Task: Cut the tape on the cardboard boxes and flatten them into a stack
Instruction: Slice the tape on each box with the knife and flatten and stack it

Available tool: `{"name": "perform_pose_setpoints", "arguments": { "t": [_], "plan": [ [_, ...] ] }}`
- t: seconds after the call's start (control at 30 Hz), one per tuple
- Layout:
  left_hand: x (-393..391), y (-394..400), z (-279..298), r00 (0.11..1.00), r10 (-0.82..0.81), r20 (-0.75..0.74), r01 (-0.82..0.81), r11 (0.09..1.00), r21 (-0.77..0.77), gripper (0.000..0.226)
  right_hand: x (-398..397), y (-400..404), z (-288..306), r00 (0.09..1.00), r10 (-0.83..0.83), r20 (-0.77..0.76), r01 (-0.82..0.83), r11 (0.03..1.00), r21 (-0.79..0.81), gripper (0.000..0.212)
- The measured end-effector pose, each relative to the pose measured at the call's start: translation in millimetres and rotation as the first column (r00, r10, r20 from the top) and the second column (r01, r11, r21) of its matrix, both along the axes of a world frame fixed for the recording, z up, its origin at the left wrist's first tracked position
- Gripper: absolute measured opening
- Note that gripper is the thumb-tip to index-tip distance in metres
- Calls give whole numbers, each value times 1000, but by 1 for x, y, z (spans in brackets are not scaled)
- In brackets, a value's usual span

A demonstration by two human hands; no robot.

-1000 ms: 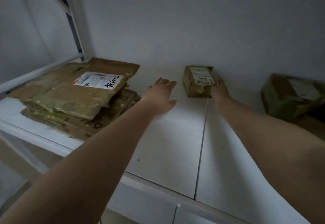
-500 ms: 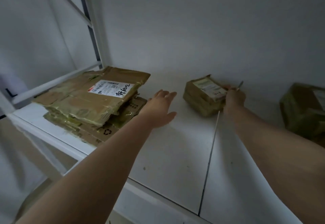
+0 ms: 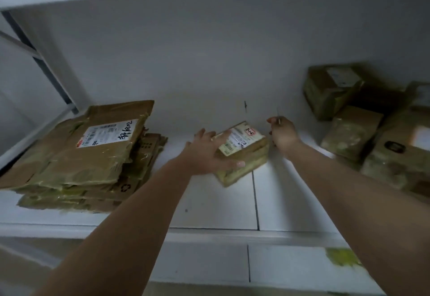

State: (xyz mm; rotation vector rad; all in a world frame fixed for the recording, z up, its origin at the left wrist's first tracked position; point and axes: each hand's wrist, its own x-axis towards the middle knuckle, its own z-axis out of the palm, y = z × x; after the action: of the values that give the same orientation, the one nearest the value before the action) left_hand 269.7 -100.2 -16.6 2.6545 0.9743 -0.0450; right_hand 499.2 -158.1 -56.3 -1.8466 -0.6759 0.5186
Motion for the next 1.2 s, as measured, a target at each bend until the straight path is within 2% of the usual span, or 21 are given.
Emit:
{"name": "perform_pose_setpoints", "arguments": {
  "t": [0.07,0.1,0.17,0.2,0.23,0.3,0.37,0.47,0.57,0.77,1.0,1.2],
  "plan": [
    [0,-3,0,998,1,-64,4,997,75,112,-2,-18,-12,999,-48,-22,45,994,-103,21],
    [0,-5,0,998,9,-68,-1,994,107,110,-3,-28,-18,997,-65,-52,57,987,-153,27],
    [0,-9,-2,998,29,-50,-20,985,174,107,-7,-45,-28,993,-68,-95,45,972,-229,53],
    [0,-11,-4,998,41,-38,-32,979,199,105,-10,-53,-28,994,-58,-95,33,970,-242,58],
    [-1,-14,-5,998,54,-25,-48,976,215,103,-14,-60,-27,996,-46,-73,28,973,-230,53],
    [-3,-21,-7,996,92,-14,-87,971,221,99,-22,-70,-22,996,-37,-79,26,990,-140,30],
    [-6,-27,-7,991,135,-26,-126,966,226,96,-36,-79,-19,976,-5,-218,10,1000,20,13],
    [-5,-36,-5,981,190,-48,-172,953,250,90,-54,-89,-19,942,76,-328,-19,985,172,6],
    [3,-45,-4,966,246,-74,-218,937,275,81,-56,-93,-19,944,86,-319,-28,983,181,9],
    [19,-69,-4,917,387,-98,-340,886,316,82,-45,-100,-25,946,224,-234,-192,969,155,10],
    [30,-109,-1,835,535,-133,-468,816,340,84,-33,-88,-35,965,188,-185,-163,976,144,11],
    [33,-130,2,797,581,-168,-518,799,305,85,-30,-78,-40,967,208,-148,-193,975,111,8]
  ]
}}
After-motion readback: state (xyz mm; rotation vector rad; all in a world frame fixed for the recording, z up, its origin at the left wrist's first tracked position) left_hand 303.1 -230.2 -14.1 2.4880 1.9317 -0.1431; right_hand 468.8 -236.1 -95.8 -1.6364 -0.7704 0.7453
